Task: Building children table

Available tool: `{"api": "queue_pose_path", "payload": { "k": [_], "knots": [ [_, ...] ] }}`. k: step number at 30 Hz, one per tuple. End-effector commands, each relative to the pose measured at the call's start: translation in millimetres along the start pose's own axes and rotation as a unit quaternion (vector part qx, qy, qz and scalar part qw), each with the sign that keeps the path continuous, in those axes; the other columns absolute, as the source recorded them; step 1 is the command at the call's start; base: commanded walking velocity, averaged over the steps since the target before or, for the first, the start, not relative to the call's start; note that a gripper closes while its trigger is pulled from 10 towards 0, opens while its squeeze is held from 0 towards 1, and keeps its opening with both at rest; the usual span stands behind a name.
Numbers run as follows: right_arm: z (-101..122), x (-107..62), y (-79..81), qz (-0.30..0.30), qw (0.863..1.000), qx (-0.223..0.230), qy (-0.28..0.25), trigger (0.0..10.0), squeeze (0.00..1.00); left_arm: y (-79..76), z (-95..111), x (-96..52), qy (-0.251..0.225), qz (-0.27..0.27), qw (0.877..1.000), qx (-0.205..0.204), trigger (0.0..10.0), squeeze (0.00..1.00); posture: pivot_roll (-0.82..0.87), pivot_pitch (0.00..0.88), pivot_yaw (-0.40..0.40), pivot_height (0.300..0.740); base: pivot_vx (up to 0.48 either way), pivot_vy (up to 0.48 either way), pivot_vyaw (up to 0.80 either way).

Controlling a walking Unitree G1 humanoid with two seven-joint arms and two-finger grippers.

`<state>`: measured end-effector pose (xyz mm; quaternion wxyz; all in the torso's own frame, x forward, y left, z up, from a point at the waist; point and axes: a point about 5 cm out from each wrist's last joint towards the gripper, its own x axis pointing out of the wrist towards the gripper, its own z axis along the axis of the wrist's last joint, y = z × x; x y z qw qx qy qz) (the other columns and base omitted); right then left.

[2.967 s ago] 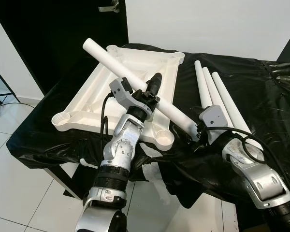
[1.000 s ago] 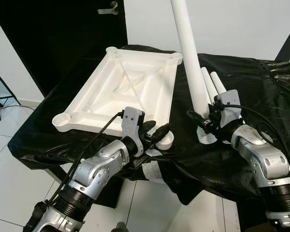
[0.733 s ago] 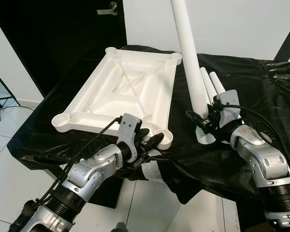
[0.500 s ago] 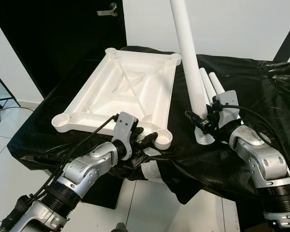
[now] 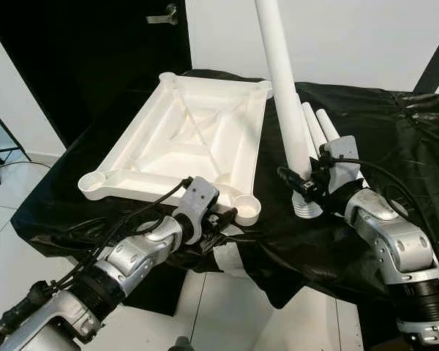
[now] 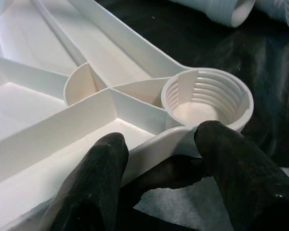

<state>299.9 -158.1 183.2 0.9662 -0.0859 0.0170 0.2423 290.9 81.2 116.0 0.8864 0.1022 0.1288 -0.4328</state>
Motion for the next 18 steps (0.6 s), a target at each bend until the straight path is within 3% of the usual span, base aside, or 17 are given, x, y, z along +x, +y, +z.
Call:
{"api": "queue_pose_path", "payload": {
  "k": [1,10,13,15,18],
  "knots": [
    [5,0.4,2.4,0.004,1.000,-0.002,-0.009,10.0,0.00,-39.4,-6,-18.7,0.026,-0.440,0.898,0.010,10.0,0.00,0.14,0.000,0.009,0.740,0.000,0.000,0.00],
    [5,1.1,6.1,0.005,1.000,0.000,-0.010,10.0,0.00,-34.0,-14,-13.1,0.073,-0.445,0.888,0.091,10.0,0.00,0.14,0.000,0.010,0.740,0.000,0.000,0.00],
    [4,2.3,8.7,0.006,1.000,0.002,-0.010,10.0,0.00,-35.1,-19,-7.8,0.108,-0.451,0.874,0.144,10.0,0.00,0.14,0.000,0.011,0.740,0.000,0.000,0.00],
    [4,2.7,9.5,0.006,1.000,0.003,-0.009,10.0,0.00,-36.6,-18,-6.0,0.110,-0.456,0.870,0.151,10.0,0.00,0.14,0.000,0.011,0.740,0.000,0.000,0.00],
    [4,2.9,10.3,0.003,1.000,0.006,-0.010,10.0,0.00,-46.4,-14,-4.5,0.114,-0.489,0.849,0.162,10.0,0.00,0.14,0.000,0.012,0.740,0.000,0.000,0.00]
  ]
}}
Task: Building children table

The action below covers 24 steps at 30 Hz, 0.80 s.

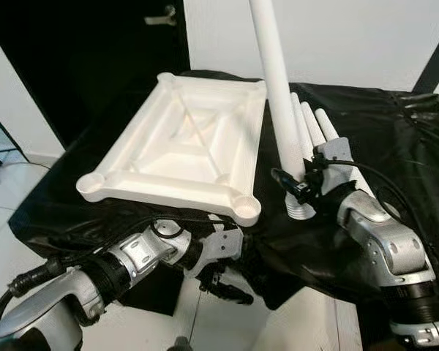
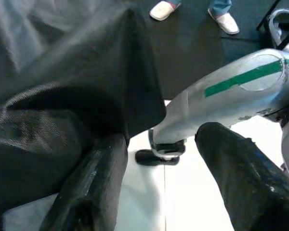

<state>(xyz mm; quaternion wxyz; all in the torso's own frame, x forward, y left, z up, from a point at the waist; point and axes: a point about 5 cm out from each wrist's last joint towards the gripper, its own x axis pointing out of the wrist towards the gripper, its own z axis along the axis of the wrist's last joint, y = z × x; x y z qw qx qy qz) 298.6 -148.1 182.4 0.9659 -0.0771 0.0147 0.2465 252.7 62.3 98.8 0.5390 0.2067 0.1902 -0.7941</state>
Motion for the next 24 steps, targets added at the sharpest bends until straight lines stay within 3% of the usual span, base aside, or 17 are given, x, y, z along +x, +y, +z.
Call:
{"api": "queue_pose_path", "payload": {
  "k": [1,3,4,7,9,12,13,17,19,20,22,24],
  "knots": [
    [3,-0.6,1.1,-0.001,1.000,-0.002,-0.005,10.0,0.00,-2.6,3,1.2,0.011,-0.030,0.999,0.014,10.0,0.00,0.14,0.000,0.012,0.740,0.000,0.000,0.00],
    [3,-0.7,1.1,-0.002,1.000,-0.001,-0.005,10.0,0.00,-3.5,6,3.8,0.008,-0.041,0.999,0.019,10.0,0.00,0.14,0.000,0.013,0.740,0.000,0.000,0.00],
    [3,-1.0,1.4,-0.003,1.000,0.000,-0.005,10.0,0.00,3.9,14,7.9,-0.019,-0.012,0.999,0.030,10.0,0.00,0.13,0.000,0.014,0.740,0.000,0.000,0.00],
    [3,-1.2,1.7,-0.004,1.000,0.000,-0.005,10.0,0.00,9.3,21,10.7,-0.039,0.010,0.999,0.037,10.0,0.00,0.13,0.000,0.014,0.740,0.000,0.000,0.00],
    [3,-2.2,1.9,-0.005,1.000,0.002,-0.005,10.0,0.00,19.8,39,3.9,-0.103,0.033,0.993,0.052,10.0,0.00,0.13,0.000,0.013,0.740,0.000,0.000,0.00],
    [2,-2.6,1.7,-0.007,1.000,0.003,-0.004,10.0,0.00,25.4,46,-4.8,-0.136,0.045,0.988,0.063,10.0,0.00,0.13,0.000,0.013,0.740,0.000,0.000,0.00],
    [2,-2.6,1.1,-0.008,1.000,0.004,-0.004,10.0,0.00,31.9,46,-13.8,-0.143,0.075,0.985,0.066,10.0,0.00,0.13,0.000,0.013,0.740,0.000,0.000,0.00],
    [2,-2.2,0.6,-0.009,1.000,0.005,-0.004,10.0,0.00,40.7,43,-27.5,-0.140,0.120,0.980,0.068,10.0,0.00,0.13,0.000,0.011,0.740,0.000,0.000,0.00],
    [3,-1.3,1.3,-0.009,1.000,0.006,-0.006,10.0,0.00,49.4,36,-41.7,-0.112,0.163,0.978,0.069,10.0,0.00,0.14,0.000,0.012,0.740,0.000,0.000,0.00],
    [3,-1.3,1.3,-0.009,1.000,0.006,-0.006,10.0,0.00,49.4,36,-41.7,-0.112,0.163,0.978,0.069,10.0,0.00,0.14,0.000,0.012,0.740,0.000,0.000,0.00],
    [4,-0.3,2.0,-0.008,1.000,0.008,-0.009,10.0,0.00,62.4,20,-56.7,-0.055,0.228,0.970,0.062,10.0,0.00,0.14,0.000,0.015,0.740,0.000,0.000,0.00],
    [4,-0.3,2.1,-0.008,1.000,0.008,-0.009,10.0,0.00,65.8,16,-59.2,-0.038,0.246,0.967,0.062,10.0,0.00,0.13,0.000,0.018,0.740,0.000,0.000,0.00]
  ]
}}
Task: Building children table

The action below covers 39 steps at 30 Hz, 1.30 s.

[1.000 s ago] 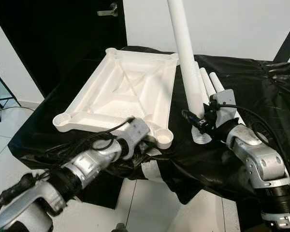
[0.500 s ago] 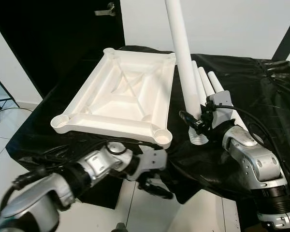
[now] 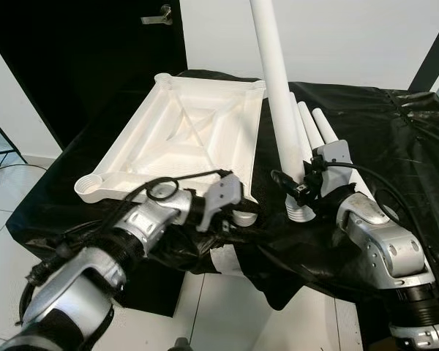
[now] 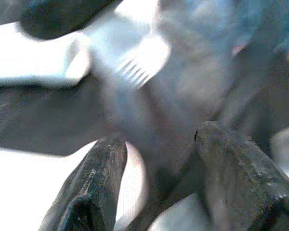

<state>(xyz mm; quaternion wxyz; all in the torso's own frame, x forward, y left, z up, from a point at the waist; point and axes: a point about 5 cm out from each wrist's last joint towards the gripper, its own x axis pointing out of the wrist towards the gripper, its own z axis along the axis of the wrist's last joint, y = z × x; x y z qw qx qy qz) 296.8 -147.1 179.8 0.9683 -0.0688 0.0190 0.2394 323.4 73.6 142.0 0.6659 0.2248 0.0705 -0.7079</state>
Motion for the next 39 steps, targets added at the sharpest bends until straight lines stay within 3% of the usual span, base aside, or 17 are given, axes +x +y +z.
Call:
{"api": "queue_pose_path", "payload": {
  "k": [1,9,12,13,17,20,26,31,34,37,38,39],
  "knots": [
    [6,0.6,0.1,-0.001,1.000,-0.001,-0.012,10.0,0.00,7.4,-6,-1.9,0.022,0.071,0.997,0.008,10.0,0.00,0.13,0.000,0.018,0.740,0.000,0.000,0.00],
    [8,-1.4,-0.3,-0.007,1.000,0.002,-0.017,10.0,0.00,16.2,-19,-3.2,0.077,0.115,0.990,0.012,10.0,0.00,0.12,0.000,0.025,0.740,0.000,0.000,0.00],
    [9,-3.0,-0.9,-0.010,1.000,0.002,-0.018,10.0,0.00,11.4,-30,-2.3,0.117,0.089,0.989,0.009,10.0,0.00,0.11,0.000,0.027,0.740,0.000,0.000,0.00],
    [9,-4.1,-1.6,-0.012,1.000,0.002,-0.018,10.0,0.00,5.1,-42,-1.9,0.155,0.055,0.986,0.008,10.0,0.00,0.11,0.000,0.029,0.740,0.000,0.000,0.00],
    [9,-4.5,-2.3,-0.014,1.000,0.002,-0.018,10.0,0.00,2.8,-47,0.1,0.175,0.045,0.984,0.013,10.0,0.00,0.10,0.000,0.030,0.740,0.000,0.000,0.00],
    [11,-4.5,-2.8,-0.014,1.000,0.000,-0.020,10.0,0.00,0.1,-51,15.5,0.206,0.050,0.977,0.038,10.0,0.00,0.10,0.000,0.029,0.740,0.000,0.000,0.00],
    [13,-3.7,-0.1,-0.011,1.000,-0.001,-0.024,10.0,0.00,-3.7,-49,39.1,0.206,0.050,0.977,0.023,10.0,0.00,0.10,0.000,0.027,0.740,0.000,0.000,0.00],
    [14,-3.6,1.8,-0.009,1.000,-0.001,-0.025,10.0,0.00,-2.9,-49,43.7,0.219,0.054,0.974,0.019,10.0,0.00,0.09,0.000,0.029,0.740,0.000,0.000,0.00],
    [14,-3.6,2.4,-0.009,1.000,-0.001,-0.025,10.0,0.00,-4.8,-47,44.4,0.201,0.036,0.979,0.011,10.0,0.00,0.09,0.000,0.032,0.740,0.000,0.000,0.00],
    [14,-3.8,2.7,-0.009,1.000,-0.001,-0.026,10.0,0.00,-10.3,-44,45.6,0.167,-0.003,0.986,0.003,10.0,0.00,0.09,0.000,0.033,0.740,0.000,0.000,0.00],
    [14,-4.3,2.7,-0.010,1.000,-0.001,-0.025,10.0,0.00,-17.0,-40,47.0,0.131,-0.048,0.990,-0.010,10.0,0.00,0.09,0.000,0.035,0.740,0.000,0.000,0.00],
    [14,-4.3,2.7,-0.010,1.000,-0.001,-0.025,10.0,0.00,-17.0,-40,47.0,0.131,-0.048,0.990,-0.010,10.0,0.00,0.09,0.000,0.035,0.740,0.000,0.000,0.00]
  ]
}}
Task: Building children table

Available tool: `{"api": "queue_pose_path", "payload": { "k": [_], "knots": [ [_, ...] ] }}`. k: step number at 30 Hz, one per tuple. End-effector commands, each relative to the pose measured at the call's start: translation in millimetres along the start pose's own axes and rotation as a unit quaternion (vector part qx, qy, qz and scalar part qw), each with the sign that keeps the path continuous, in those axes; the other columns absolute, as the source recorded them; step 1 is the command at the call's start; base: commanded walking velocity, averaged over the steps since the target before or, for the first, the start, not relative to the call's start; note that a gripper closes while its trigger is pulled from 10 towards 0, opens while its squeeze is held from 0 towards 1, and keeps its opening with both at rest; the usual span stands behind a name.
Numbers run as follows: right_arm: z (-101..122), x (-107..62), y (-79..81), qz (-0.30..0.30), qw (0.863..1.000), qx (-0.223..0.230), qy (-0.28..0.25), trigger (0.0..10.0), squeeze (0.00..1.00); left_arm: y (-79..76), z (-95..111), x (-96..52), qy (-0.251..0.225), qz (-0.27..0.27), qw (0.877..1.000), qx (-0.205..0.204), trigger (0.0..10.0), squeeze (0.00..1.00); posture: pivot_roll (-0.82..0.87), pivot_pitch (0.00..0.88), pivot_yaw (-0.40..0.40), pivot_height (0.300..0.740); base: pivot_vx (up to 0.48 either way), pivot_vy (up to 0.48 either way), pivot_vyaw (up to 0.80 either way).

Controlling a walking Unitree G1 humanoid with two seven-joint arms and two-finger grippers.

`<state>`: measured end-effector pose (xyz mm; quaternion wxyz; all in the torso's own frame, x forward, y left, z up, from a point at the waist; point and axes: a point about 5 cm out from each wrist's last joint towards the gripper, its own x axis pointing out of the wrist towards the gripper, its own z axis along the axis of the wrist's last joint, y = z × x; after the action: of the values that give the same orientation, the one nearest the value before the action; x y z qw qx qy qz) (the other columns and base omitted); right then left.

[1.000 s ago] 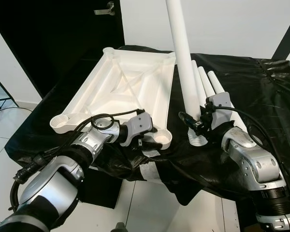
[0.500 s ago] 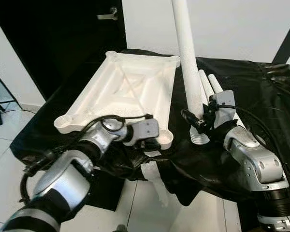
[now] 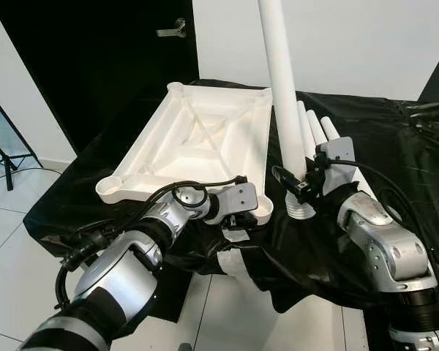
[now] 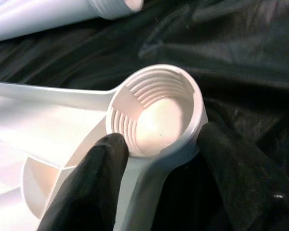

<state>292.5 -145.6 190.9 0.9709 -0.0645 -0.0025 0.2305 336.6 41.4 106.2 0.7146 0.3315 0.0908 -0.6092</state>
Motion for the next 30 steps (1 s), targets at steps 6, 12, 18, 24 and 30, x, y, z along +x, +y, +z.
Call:
{"api": "queue_pose_path", "payload": {
  "k": [6,12,18,24,30],
  "knots": [
    [2,-1.2,-3.5,-0.009,1.000,-0.001,-0.002,10.0,0.00,-45.0,21,1.9,-0.137,-0.261,0.954,-0.059,10.0,0.00,0.10,0.000,0.035,0.740,0.000,0.000,0.00],
    [3,1.7,-2.1,-0.008,1.000,-0.001,-0.004,10.0,0.00,-54.8,36,15.9,-0.174,-0.265,0.946,-0.063,10.0,0.00,0.11,0.000,0.029,0.740,0.000,0.000,0.00],
    [4,2.0,-0.7,-0.006,1.000,0.000,-0.006,10.0,0.00,-58.9,42,23.4,-0.189,-0.249,0.947,-0.072,10.0,0.00,0.11,0.000,0.030,0.740,0.000,0.000,0.00],
    [4,1.3,0.1,-0.007,1.000,0.001,-0.007,10.0,0.00,-61.0,45,21.1,-0.196,-0.241,0.948,-0.075,10.0,0.00,0.10,0.000,0.032,0.740,0.000,0.000,0.00],
    [5,1.1,-1.0,-0.010,1.000,0.002,-0.008,10.0,0.00,-56.6,48,9.7,-0.209,-0.260,0.938,-0.092,10.0,0.00,0.11,0.000,0.032,0.740,0.000,0.000,0.00]
  ]
}}
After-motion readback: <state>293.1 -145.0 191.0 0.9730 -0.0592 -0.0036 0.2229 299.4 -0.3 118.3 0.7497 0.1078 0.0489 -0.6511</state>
